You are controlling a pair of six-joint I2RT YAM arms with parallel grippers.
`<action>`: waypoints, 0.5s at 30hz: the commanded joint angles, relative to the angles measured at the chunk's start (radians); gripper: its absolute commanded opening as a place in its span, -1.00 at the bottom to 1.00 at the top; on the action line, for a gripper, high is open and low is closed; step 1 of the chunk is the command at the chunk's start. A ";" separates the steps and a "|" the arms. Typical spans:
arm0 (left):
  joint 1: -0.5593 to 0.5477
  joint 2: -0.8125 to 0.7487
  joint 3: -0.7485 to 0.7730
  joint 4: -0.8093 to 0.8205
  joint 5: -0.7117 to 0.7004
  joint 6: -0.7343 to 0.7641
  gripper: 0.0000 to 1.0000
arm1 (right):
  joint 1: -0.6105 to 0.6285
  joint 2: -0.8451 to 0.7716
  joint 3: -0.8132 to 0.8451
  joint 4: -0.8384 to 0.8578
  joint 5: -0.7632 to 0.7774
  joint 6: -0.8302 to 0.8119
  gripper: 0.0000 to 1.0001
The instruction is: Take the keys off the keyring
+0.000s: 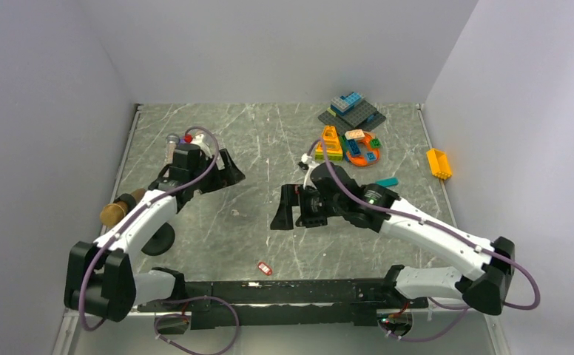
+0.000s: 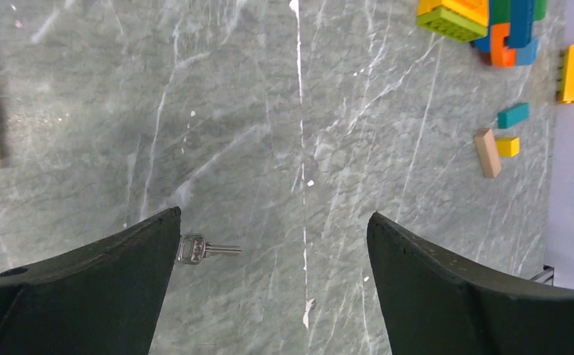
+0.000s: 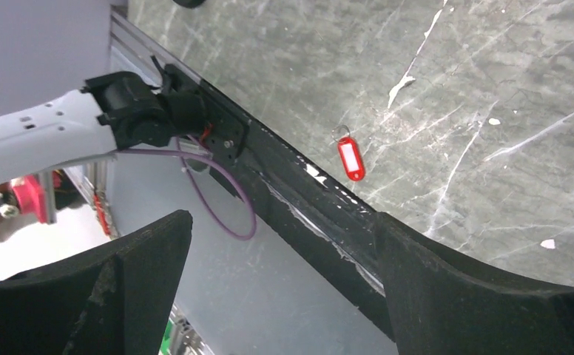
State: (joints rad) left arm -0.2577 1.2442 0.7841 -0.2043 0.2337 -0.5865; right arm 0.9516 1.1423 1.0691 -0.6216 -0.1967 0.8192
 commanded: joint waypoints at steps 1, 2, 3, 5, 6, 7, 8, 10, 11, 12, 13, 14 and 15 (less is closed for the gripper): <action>0.016 -0.113 0.047 -0.077 -0.017 0.012 0.99 | 0.012 0.073 0.049 0.062 -0.055 -0.081 0.75; 0.018 -0.138 0.048 -0.095 -0.022 0.009 0.99 | 0.013 0.100 0.055 0.062 -0.073 -0.093 0.60; 0.018 -0.162 0.046 -0.114 -0.026 0.005 0.99 | 0.017 0.131 0.065 0.055 -0.085 -0.104 0.56; 0.018 -0.228 0.032 -0.146 -0.024 -0.005 0.99 | 0.029 0.198 0.089 0.026 -0.092 -0.119 0.56; 0.018 -0.257 0.023 -0.160 -0.023 -0.011 0.99 | 0.038 0.233 0.103 0.007 -0.092 -0.128 0.56; 0.019 -0.287 0.013 -0.177 -0.024 -0.014 0.99 | 0.049 0.269 0.122 -0.018 -0.086 -0.137 0.57; 0.019 -0.318 0.005 -0.193 -0.029 -0.018 0.99 | 0.063 0.309 0.142 -0.043 -0.075 -0.149 0.57; 0.018 -0.379 -0.004 -0.232 -0.041 -0.017 0.99 | 0.098 0.391 0.203 -0.102 -0.041 -0.182 0.56; 0.018 -0.404 -0.003 -0.261 -0.048 -0.015 0.99 | 0.117 0.432 0.235 -0.131 -0.023 -0.200 0.54; 0.018 -0.421 0.005 -0.291 -0.054 -0.009 0.99 | 0.140 0.472 0.268 -0.159 -0.001 -0.226 0.52; 0.018 -0.433 0.014 -0.320 -0.059 -0.002 0.99 | 0.161 0.529 0.299 -0.185 0.015 -0.244 0.51; 0.018 -0.442 0.021 -0.343 -0.067 0.001 0.99 | 0.186 0.568 0.330 -0.209 0.034 -0.262 0.49; 0.019 -0.457 0.023 -0.362 -0.074 0.002 0.99 | 0.211 0.609 0.360 -0.232 0.054 -0.277 0.49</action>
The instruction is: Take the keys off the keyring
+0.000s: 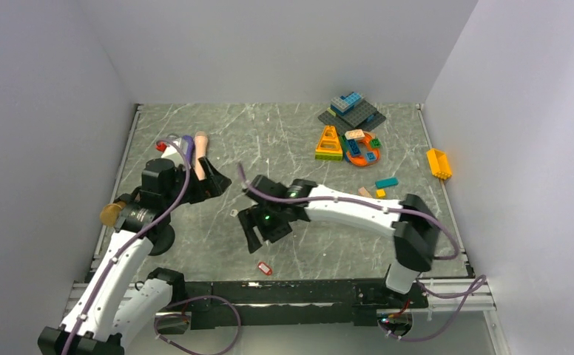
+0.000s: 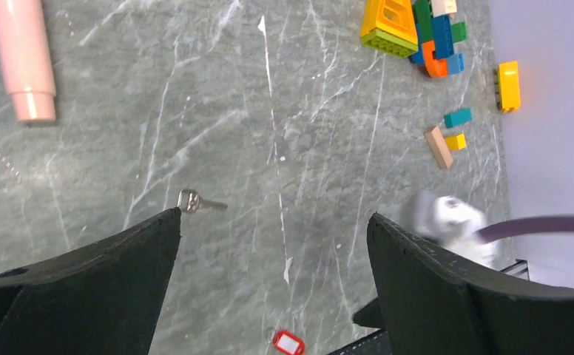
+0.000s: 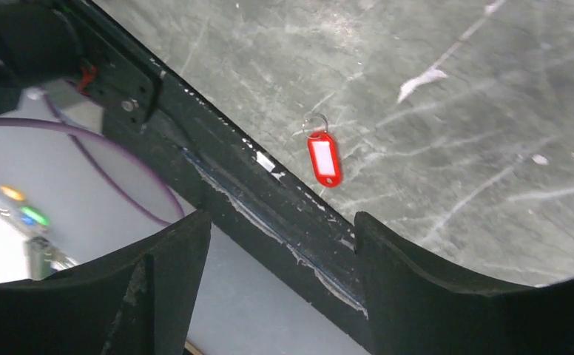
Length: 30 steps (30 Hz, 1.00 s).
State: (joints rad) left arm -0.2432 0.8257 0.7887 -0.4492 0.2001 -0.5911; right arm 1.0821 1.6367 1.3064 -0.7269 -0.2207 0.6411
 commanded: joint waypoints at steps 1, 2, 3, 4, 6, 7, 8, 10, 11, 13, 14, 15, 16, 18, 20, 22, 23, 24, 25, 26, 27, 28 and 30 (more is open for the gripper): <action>0.004 -0.054 0.017 -0.125 -0.044 0.005 0.99 | 0.111 0.154 0.150 -0.153 0.101 -0.108 0.50; 0.005 -0.069 0.013 -0.131 -0.047 0.003 0.99 | 0.131 0.189 0.173 -0.174 0.126 -0.111 0.50; 0.005 -0.082 0.012 -0.135 -0.050 0.000 0.99 | 0.143 0.215 0.190 -0.188 0.144 -0.110 0.51; 0.004 -0.092 0.012 -0.142 -0.052 -0.001 0.99 | 0.156 0.233 0.197 -0.190 0.158 -0.108 0.51; 0.004 -0.109 0.022 -0.163 -0.063 0.000 0.99 | 0.167 0.247 0.188 -0.171 0.171 -0.104 0.53; 0.005 -0.119 0.033 -0.172 -0.068 0.004 0.99 | 0.168 0.249 0.173 -0.157 0.168 -0.102 0.53; 0.005 -0.128 0.040 -0.183 -0.070 0.010 0.99 | 0.170 0.248 0.156 -0.142 0.167 -0.102 0.53; 0.004 -0.144 0.056 -0.212 -0.077 0.019 0.99 | 0.174 0.251 0.125 -0.122 0.173 -0.103 0.53; 0.004 -0.155 0.062 -0.224 -0.082 0.022 0.99 | 0.179 0.253 0.111 -0.113 0.178 -0.101 0.53; 0.005 -0.172 0.070 -0.247 -0.089 0.023 0.99 | 0.197 0.261 0.085 -0.093 0.189 -0.098 0.53; 0.005 -0.180 0.075 -0.260 -0.092 0.024 0.99 | 0.206 0.266 0.077 -0.080 0.195 -0.093 0.53; 0.004 -0.187 0.082 -0.271 -0.095 0.023 0.99 | 0.218 0.271 0.071 -0.074 0.207 -0.088 0.52; 0.004 -0.192 0.090 -0.287 -0.098 0.023 0.99 | 0.229 0.278 0.067 -0.064 0.216 -0.080 0.52; 0.004 -0.202 0.113 -0.310 -0.104 0.022 0.99 | 0.244 0.291 0.055 -0.038 0.241 -0.068 0.51; 0.004 -0.214 0.134 -0.331 -0.120 0.016 0.99 | 0.245 0.293 0.035 -0.007 0.260 -0.059 0.49; 0.004 -0.235 0.152 -0.348 -0.143 0.010 0.99 | 0.244 0.292 0.018 0.019 0.279 -0.058 0.46; 0.004 -0.245 0.158 -0.353 -0.153 0.007 0.99 | 0.245 0.292 0.011 0.029 0.292 -0.059 0.43; 0.004 -0.255 0.163 -0.357 -0.163 0.006 0.99 | 0.245 0.294 0.004 0.036 0.308 -0.060 0.39; 0.004 -0.266 0.169 -0.365 -0.171 0.007 0.99 | 0.245 0.294 -0.001 0.042 0.321 -0.060 0.36; 0.004 -0.272 0.176 -0.372 -0.177 0.006 0.99 | 0.245 0.296 -0.006 0.050 0.331 -0.060 0.34; 0.004 -0.275 0.182 -0.380 -0.183 0.005 0.99 | 0.246 0.299 -0.013 0.056 0.342 -0.059 0.32; 0.004 -0.280 0.188 -0.388 -0.189 0.004 0.99 | 0.245 0.302 -0.021 0.065 0.349 -0.055 0.31; 0.005 -0.286 0.198 -0.399 -0.194 0.003 0.99 | 0.246 0.302 -0.039 0.087 0.363 -0.050 0.27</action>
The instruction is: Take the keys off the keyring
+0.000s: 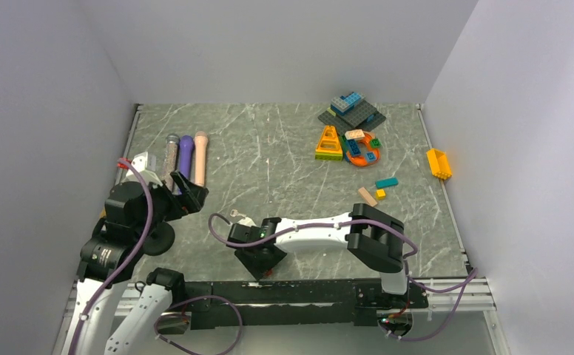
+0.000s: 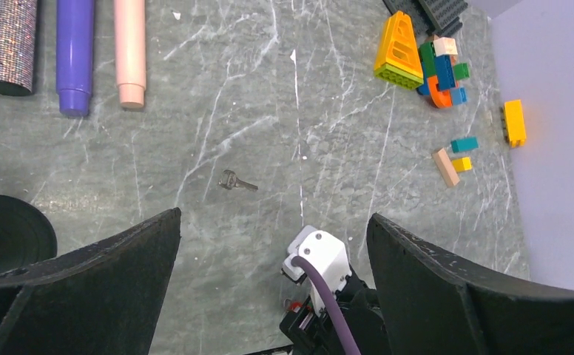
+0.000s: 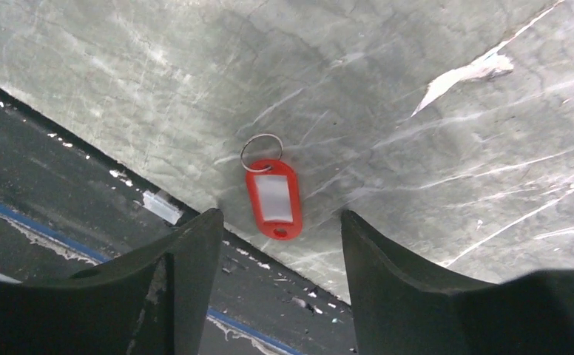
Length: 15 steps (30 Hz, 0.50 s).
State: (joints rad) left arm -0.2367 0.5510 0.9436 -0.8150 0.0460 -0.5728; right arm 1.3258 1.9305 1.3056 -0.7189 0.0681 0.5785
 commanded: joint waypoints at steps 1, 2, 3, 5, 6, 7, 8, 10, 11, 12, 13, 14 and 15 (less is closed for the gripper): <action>-0.002 -0.015 0.046 -0.037 -0.042 -0.015 0.99 | 0.001 0.006 -0.045 0.087 0.082 0.015 0.23; -0.003 -0.017 0.049 -0.039 -0.040 -0.017 0.99 | 0.001 0.005 -0.049 0.096 0.088 0.018 0.18; -0.002 -0.019 0.049 -0.039 -0.036 -0.017 0.99 | 0.001 0.004 -0.050 0.102 0.093 0.017 0.11; -0.003 -0.021 0.053 -0.043 -0.033 -0.019 0.99 | 0.002 0.009 -0.046 0.105 0.105 0.018 -0.04; -0.003 -0.021 0.055 -0.046 -0.031 -0.019 0.99 | 0.002 0.013 -0.043 0.103 0.110 0.017 -0.09; -0.002 -0.020 0.058 -0.050 -0.032 -0.019 0.99 | 0.001 0.018 -0.040 0.099 0.112 0.019 -0.13; -0.002 -0.021 0.061 -0.053 -0.033 -0.018 0.99 | 0.002 0.024 -0.039 0.095 0.112 0.021 -0.17; -0.002 -0.025 0.063 -0.051 -0.034 -0.016 0.99 | 0.003 0.050 -0.023 0.075 0.106 0.020 -0.25; -0.002 -0.027 0.062 -0.050 -0.034 -0.014 0.99 | 0.004 0.066 -0.009 0.060 0.104 0.015 -0.27; -0.002 -0.027 0.060 -0.050 -0.034 -0.015 0.99 | 0.009 0.082 0.008 0.047 0.105 0.008 -0.29; -0.003 -0.028 0.061 -0.050 -0.033 -0.014 0.99 | 0.014 0.099 0.026 0.035 0.106 0.002 -0.30; -0.003 -0.027 0.061 -0.050 -0.033 -0.014 0.99 | 0.018 0.113 0.041 0.023 0.109 -0.003 -0.33; -0.002 -0.026 0.061 -0.051 -0.032 -0.013 0.99 | 0.020 0.127 0.055 0.013 0.114 -0.004 -0.39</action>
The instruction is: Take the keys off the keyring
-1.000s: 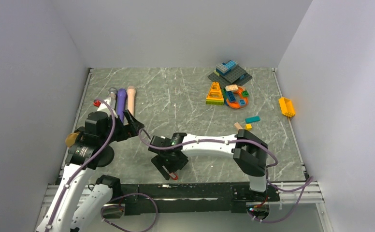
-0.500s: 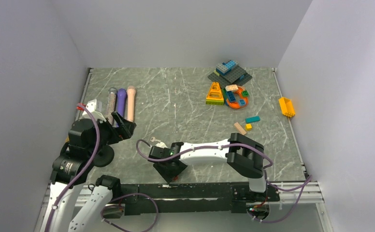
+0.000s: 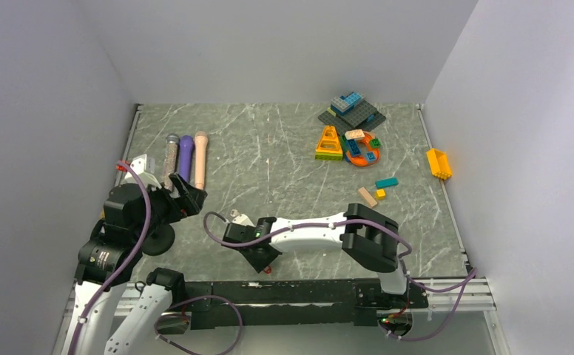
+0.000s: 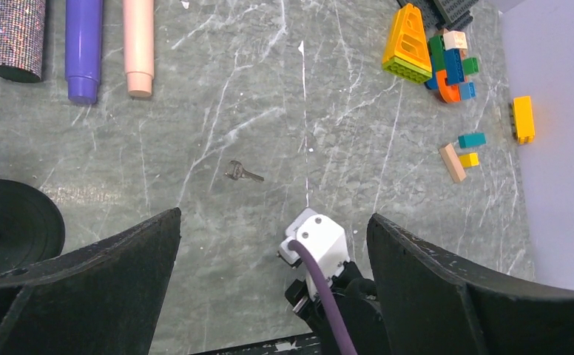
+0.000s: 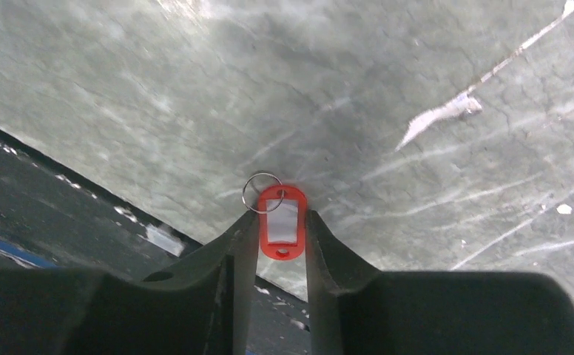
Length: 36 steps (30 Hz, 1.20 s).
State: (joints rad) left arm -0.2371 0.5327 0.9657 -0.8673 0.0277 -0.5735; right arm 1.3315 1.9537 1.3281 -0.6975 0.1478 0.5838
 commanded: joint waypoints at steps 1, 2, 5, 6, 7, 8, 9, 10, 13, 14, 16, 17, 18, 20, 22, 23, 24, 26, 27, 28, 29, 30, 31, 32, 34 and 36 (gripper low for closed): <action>-0.002 -0.007 0.040 0.001 -0.013 -0.013 0.99 | 0.015 0.110 0.038 -0.014 0.036 -0.005 -0.43; -0.002 -0.007 0.042 -0.001 -0.012 -0.014 0.99 | 0.015 0.111 0.035 -0.014 0.034 -0.001 -0.46; -0.002 -0.011 0.046 -0.008 -0.015 -0.012 0.99 | 0.011 0.091 0.002 -0.004 0.050 0.013 -0.49; -0.002 -0.014 0.048 -0.011 -0.018 -0.011 0.99 | 0.006 0.082 -0.009 -0.007 0.059 0.017 -0.50; -0.002 -0.015 0.047 -0.014 -0.017 -0.011 0.99 | 0.002 0.069 -0.019 -0.009 0.067 0.024 -0.52; -0.001 -0.018 0.047 -0.017 -0.018 -0.012 0.99 | -0.004 0.057 -0.032 -0.009 0.078 0.029 -0.54; -0.002 -0.020 0.047 -0.020 -0.017 -0.012 0.99 | -0.012 0.042 -0.042 -0.005 0.085 0.031 -0.55; -0.001 -0.023 0.046 -0.022 -0.016 -0.012 0.99 | -0.020 0.029 -0.051 0.000 0.090 0.030 -0.55; -0.002 -0.027 0.041 -0.022 -0.008 -0.018 0.99 | -0.059 0.012 -0.049 0.013 0.085 0.004 -0.56; -0.002 -0.027 0.041 -0.020 -0.005 -0.021 0.99 | -0.075 0.016 -0.042 0.018 0.075 -0.008 -0.56; -0.001 -0.024 0.045 -0.019 0.002 -0.024 0.99 | -0.113 0.035 -0.020 0.029 0.047 -0.026 -0.56; -0.001 -0.021 0.051 -0.019 0.005 -0.025 0.99 | -0.134 0.044 -0.012 0.042 0.034 -0.031 -0.56; -0.002 -0.018 0.057 -0.021 0.008 -0.025 0.99 | -0.157 0.054 -0.001 0.053 0.014 -0.037 -0.56; -0.001 -0.012 0.073 -0.027 0.016 -0.026 0.99 | -0.205 0.080 0.039 0.068 0.000 -0.052 -0.57; -0.002 -0.011 0.087 -0.034 0.022 -0.022 0.99 | -0.245 0.112 0.100 0.054 0.002 -0.078 -0.57; -0.002 -0.011 0.092 -0.039 0.023 -0.021 0.99 | -0.262 0.131 0.136 0.044 0.004 -0.092 -0.57; -0.002 -0.010 0.099 -0.045 0.023 -0.019 0.99 | -0.279 0.149 0.173 0.035 0.002 -0.107 -0.57; -0.002 -0.013 0.108 -0.058 0.021 -0.021 0.99 | -0.311 0.185 0.238 0.018 -0.001 -0.130 -0.57; -0.002 -0.015 0.113 -0.064 0.021 -0.022 0.99 | -0.326 0.205 0.269 0.007 -0.004 -0.138 -0.57; -0.002 -0.018 0.116 -0.068 0.022 -0.023 0.99 | -0.341 0.223 0.298 -0.002 -0.007 -0.144 -0.57; -0.002 -0.021 0.117 -0.074 0.022 -0.024 0.99 | -0.354 0.239 0.322 -0.008 -0.011 -0.150 -0.57; -0.002 -0.023 0.120 -0.079 0.021 -0.026 0.99 | -0.367 0.260 0.345 -0.010 -0.017 -0.156 -0.58; -0.002 -0.025 0.121 -0.085 0.022 -0.027 0.99 | -0.378 0.276 0.368 -0.014 -0.022 -0.160 -0.58; -0.002 -0.027 0.122 -0.090 0.022 -0.026 0.99 | -0.388 0.289 0.390 -0.022 -0.025 -0.165 -0.58; -0.001 -0.027 0.126 -0.099 0.023 -0.020 0.99 | -0.401 0.313 0.434 -0.036 -0.029 -0.174 -0.59; -0.002 -0.025 0.134 -0.111 0.024 -0.010 0.99 | -0.410 0.322 0.471 -0.052 -0.034 -0.181 -0.54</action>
State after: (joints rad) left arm -0.2371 0.5137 1.0542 -0.9550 0.0380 -0.5880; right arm 0.9413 2.2227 1.7378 -0.6914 0.1204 0.4446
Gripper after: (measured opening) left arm 0.994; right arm 0.276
